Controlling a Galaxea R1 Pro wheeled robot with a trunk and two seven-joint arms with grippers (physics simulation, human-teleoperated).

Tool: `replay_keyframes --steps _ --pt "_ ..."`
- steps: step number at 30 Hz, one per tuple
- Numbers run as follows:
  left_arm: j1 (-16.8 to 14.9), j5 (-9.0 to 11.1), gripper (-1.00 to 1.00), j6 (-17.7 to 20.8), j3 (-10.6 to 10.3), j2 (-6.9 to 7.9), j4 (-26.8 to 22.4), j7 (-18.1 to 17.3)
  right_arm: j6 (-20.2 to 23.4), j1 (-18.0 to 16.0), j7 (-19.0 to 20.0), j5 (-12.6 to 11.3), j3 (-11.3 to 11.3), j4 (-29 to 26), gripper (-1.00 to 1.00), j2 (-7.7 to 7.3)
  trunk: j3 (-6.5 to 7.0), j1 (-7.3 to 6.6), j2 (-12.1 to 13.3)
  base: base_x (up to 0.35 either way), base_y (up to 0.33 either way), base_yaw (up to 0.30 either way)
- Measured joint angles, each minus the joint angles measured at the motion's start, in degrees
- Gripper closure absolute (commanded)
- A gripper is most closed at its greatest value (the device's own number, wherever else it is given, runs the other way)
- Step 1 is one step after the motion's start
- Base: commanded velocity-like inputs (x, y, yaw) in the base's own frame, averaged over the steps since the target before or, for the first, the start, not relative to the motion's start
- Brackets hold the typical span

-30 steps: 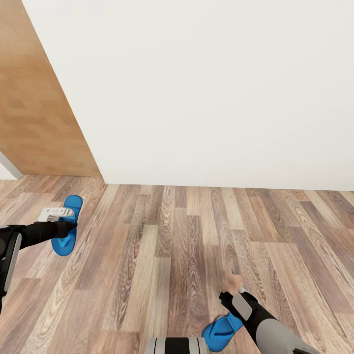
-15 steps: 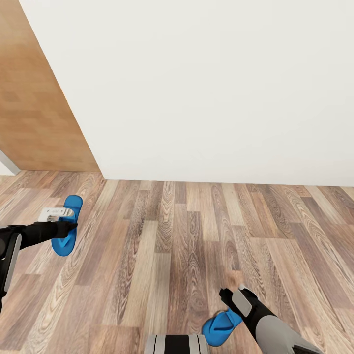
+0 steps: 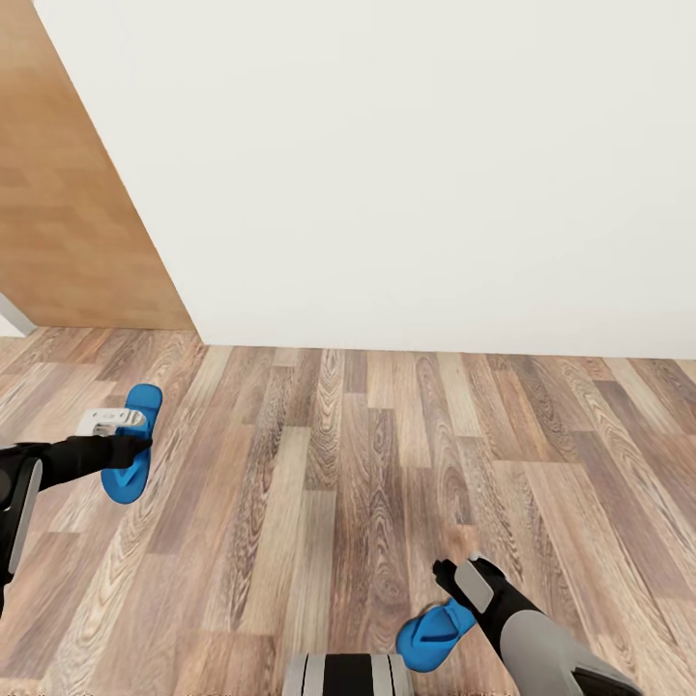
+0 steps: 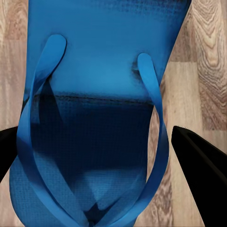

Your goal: In the bedroom, move the book from the bed onto either nightstand, and place the two sandals side by side next to the bed.

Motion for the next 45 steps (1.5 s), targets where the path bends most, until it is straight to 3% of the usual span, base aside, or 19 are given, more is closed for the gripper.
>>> replay_keyframes --steps 4,15,32,38,45 --pt "0.01 0.02 1.0 0.0 0.0 -0.02 0.0 0.0 0.0 -0.04 -0.11 0.0 -0.03 0.06 -1.0 -0.03 -0.23 0.02 -0.02 0.0 0.0 0.0" --pt "0.01 0.0 1.0 0.0 0.0 -0.05 0.01 0.0 0.01 -0.05 -0.2 0.0 -0.09 0.0 -1.0 -0.03 -2.66 0.31 -0.16 0.0 0.0 0.0" --pt "0.01 0.01 1.0 0.0 0.0 -0.06 0.0 0.0 0.09 -1.12 -0.18 -0.02 -0.16 0.2 -1.0 0.46 -2.67 0.3 -0.16 0.0 0.0 0.0" --pt "0.01 -0.01 1.0 0.0 0.0 -0.06 0.0 0.0 0.09 -1.55 -0.23 -0.08 -0.17 0.32 -1.0 0.73 -3.99 0.46 -0.24 0.0 0.0 0.0" --pt "0.01 0.01 1.0 0.0 0.0 -0.06 0.0 0.0 0.09 -2.07 -0.25 -0.05 -0.15 0.3 -1.0 0.87 -4.0 0.46 -0.25 0.0 0.0 0.0"
